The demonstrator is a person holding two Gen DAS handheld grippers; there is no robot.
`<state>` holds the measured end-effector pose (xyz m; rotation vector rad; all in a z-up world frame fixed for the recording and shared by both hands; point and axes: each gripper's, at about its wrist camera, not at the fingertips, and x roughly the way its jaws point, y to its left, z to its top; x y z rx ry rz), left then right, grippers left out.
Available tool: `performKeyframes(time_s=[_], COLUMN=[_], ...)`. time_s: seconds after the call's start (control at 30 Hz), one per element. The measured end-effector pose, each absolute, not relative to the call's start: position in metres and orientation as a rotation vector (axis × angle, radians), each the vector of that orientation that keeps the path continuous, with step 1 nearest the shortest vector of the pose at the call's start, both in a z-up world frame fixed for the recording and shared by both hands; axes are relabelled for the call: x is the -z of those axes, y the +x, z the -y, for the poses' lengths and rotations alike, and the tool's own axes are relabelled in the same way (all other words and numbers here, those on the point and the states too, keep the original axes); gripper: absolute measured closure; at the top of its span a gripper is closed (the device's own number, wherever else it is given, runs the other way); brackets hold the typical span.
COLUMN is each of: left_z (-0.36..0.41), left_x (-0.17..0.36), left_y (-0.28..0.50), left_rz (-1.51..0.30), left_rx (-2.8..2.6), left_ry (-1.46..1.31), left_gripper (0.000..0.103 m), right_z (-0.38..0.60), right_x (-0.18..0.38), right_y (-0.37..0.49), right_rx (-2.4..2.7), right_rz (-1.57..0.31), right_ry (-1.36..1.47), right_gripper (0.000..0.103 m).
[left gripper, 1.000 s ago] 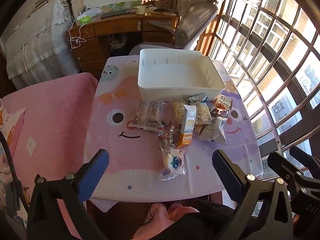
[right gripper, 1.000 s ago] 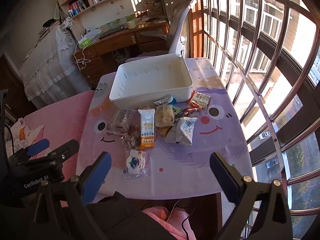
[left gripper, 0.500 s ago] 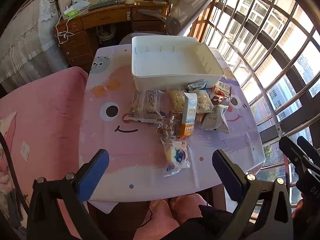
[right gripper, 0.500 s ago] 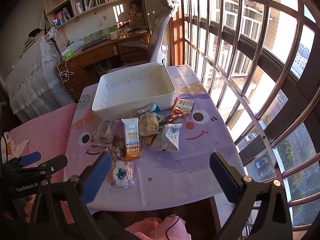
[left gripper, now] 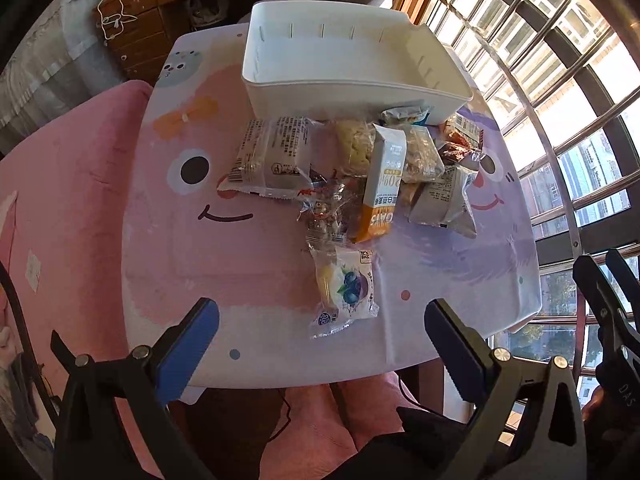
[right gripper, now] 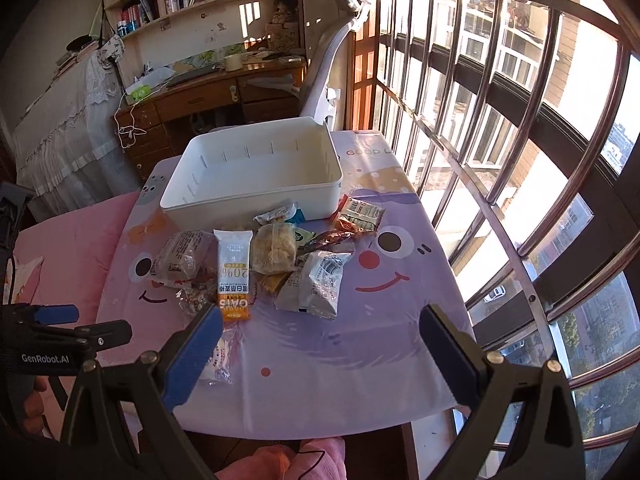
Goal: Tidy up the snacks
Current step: 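Lower the left gripper onto the blueberry bun bag and close it, then lift the blueberry bun bag with the left gripper while the right gripper grasps a white snack bag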
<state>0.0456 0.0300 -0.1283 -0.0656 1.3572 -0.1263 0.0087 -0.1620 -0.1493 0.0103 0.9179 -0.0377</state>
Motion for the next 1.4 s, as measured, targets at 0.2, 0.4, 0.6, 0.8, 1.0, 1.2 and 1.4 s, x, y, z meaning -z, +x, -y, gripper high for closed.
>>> performKeyframes(time_s=[0.2,0.4,0.6,0.8,1.0,1.2,1.4], left_z=[-0.017,-0.005,0.008,0.018,0.021,0.026,0.022], left_x=[0.167,0.206,0.244,0.271,0.297,0.317,0.328], left_y=[0.059,0.072,0.081,0.086,0.097,0.105,0.115], left_rz=[-1.433,-1.521,-1.619,-1.686,-1.737,-1.778,-1.797], left_rx=[0.056,0.006,-0.044,-0.069,-0.095,-0.124,-0.142], left_ry=[-0.103,-0.134,-0.128,-0.136,-0.162,-0.182,-0.205], left_gripper=[0.008,0.009,0.012,0.012,0.016,0.028,0.046], right_z=[0.170,0.180,0.186,0.191,0.185,0.179,0.176], right_x=[0.181,0.216,0.251,0.278,0.301,0.315,0.320], right_y=[0.036,0.065,0.095,0.117,0.137,0.150,0.157], right_rx=[-0.044,-0.102,-0.159,-0.209,-0.267,-0.299,-0.323], right_rz=[-0.928,-0.971,-1.043,-1.108,-1.208,-1.277,-1.326], right_ry=[-0.043,-0.054,-0.048,-0.032,-0.013,0.009,0.004], right_gripper=[0.004,0.005,0.009,0.015,0.021,0.034,0.037])
